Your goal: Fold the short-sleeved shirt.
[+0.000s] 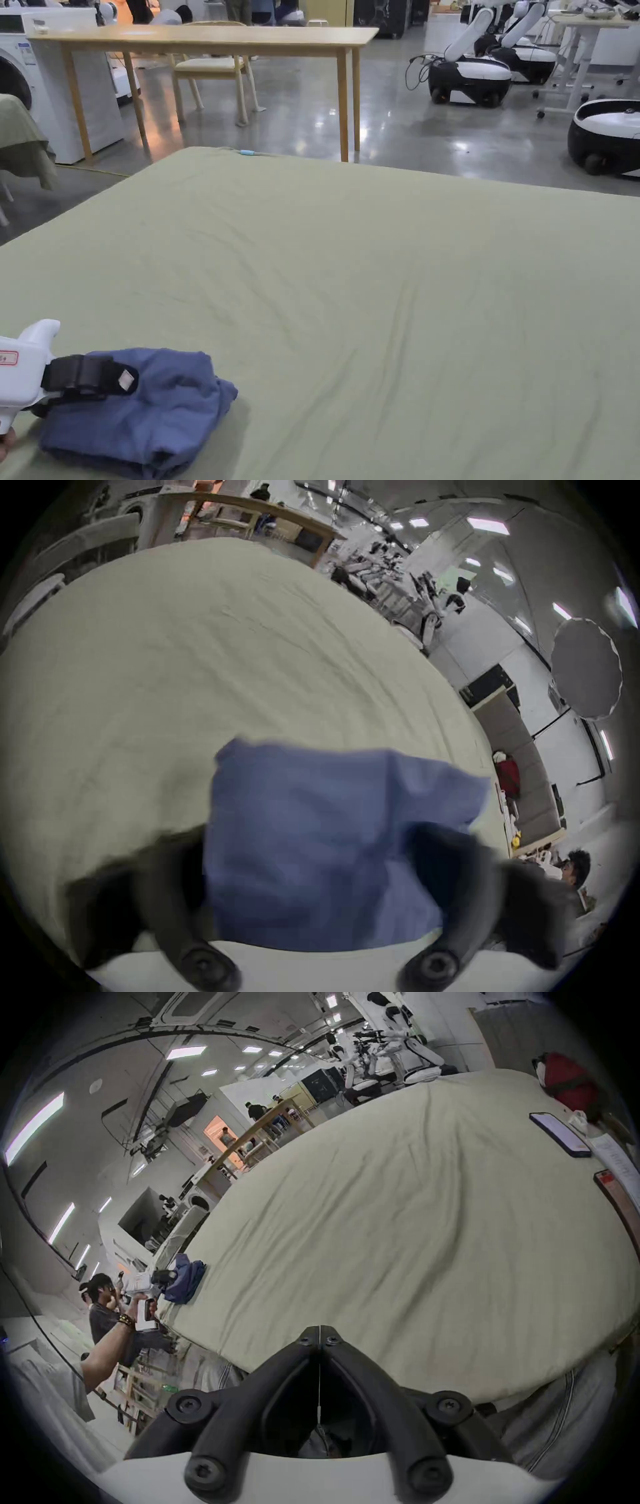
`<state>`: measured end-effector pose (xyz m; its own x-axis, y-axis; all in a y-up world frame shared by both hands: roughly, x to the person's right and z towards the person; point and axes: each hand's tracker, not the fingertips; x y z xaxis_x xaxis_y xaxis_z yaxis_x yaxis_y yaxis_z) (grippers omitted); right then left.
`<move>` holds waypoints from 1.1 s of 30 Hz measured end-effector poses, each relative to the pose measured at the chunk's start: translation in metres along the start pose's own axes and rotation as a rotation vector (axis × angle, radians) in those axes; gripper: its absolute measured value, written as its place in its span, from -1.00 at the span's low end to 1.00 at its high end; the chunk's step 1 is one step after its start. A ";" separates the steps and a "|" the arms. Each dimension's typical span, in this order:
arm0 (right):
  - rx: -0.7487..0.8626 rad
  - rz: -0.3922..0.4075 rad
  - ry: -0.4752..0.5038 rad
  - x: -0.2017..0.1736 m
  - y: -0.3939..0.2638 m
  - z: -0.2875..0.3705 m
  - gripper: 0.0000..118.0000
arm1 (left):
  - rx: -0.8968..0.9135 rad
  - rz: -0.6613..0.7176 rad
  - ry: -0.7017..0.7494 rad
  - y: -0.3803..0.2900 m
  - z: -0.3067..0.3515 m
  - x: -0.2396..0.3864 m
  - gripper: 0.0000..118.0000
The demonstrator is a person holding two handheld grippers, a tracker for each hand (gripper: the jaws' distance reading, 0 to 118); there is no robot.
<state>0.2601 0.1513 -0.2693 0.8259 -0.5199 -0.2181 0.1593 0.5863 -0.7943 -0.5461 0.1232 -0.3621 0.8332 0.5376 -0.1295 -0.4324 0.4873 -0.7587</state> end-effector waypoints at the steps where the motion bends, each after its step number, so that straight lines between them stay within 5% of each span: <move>1: 0.002 0.005 0.005 -0.001 0.001 0.001 -0.99 | 0.052 -0.022 -0.001 0.002 0.011 0.003 0.99; 7: 0.032 0.039 0.042 -0.004 0.002 0.008 -0.99 | 0.194 -0.031 0.131 0.002 0.080 0.044 0.89; 9: 0.052 0.051 0.055 -0.007 0.003 0.012 -0.99 | 0.265 -0.146 0.147 -0.014 0.099 0.087 0.42; 11: 0.081 0.072 0.064 -0.010 0.005 0.018 -0.99 | 0.386 -0.256 0.237 -0.036 0.112 0.132 -0.65; 12: 0.105 0.093 0.058 -0.011 0.007 0.024 -0.99 | 0.453 -0.283 0.290 -0.047 0.116 0.159 -0.78; 17: 0.213 0.340 -0.032 -0.026 0.031 0.058 -0.99 | 0.571 -0.291 0.155 -0.090 0.109 0.264 -0.89; 24: 0.574 0.655 -0.288 -0.089 0.145 0.106 -0.99 | 0.783 -0.637 0.235 -0.088 0.085 0.452 -1.00; 27: 0.676 0.694 -0.326 -0.115 0.200 0.107 -0.99 | 0.785 -0.632 0.073 -0.063 0.065 0.506 -1.00; 31: 0.743 0.669 -0.296 -0.138 0.273 0.095 -0.98 | 0.848 -0.672 0.172 -0.023 0.025 0.572 -1.00; 33: 0.782 0.700 -0.361 -0.144 0.301 0.077 -0.98 | 0.888 -0.668 0.195 0.003 0.008 0.590 -1.00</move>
<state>0.2311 0.4504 -0.4338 0.9557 0.2162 -0.1997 -0.2117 0.9763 0.0438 -0.0580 0.4471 -0.4355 0.9954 -0.0930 -0.0241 0.0931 0.9957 -0.0004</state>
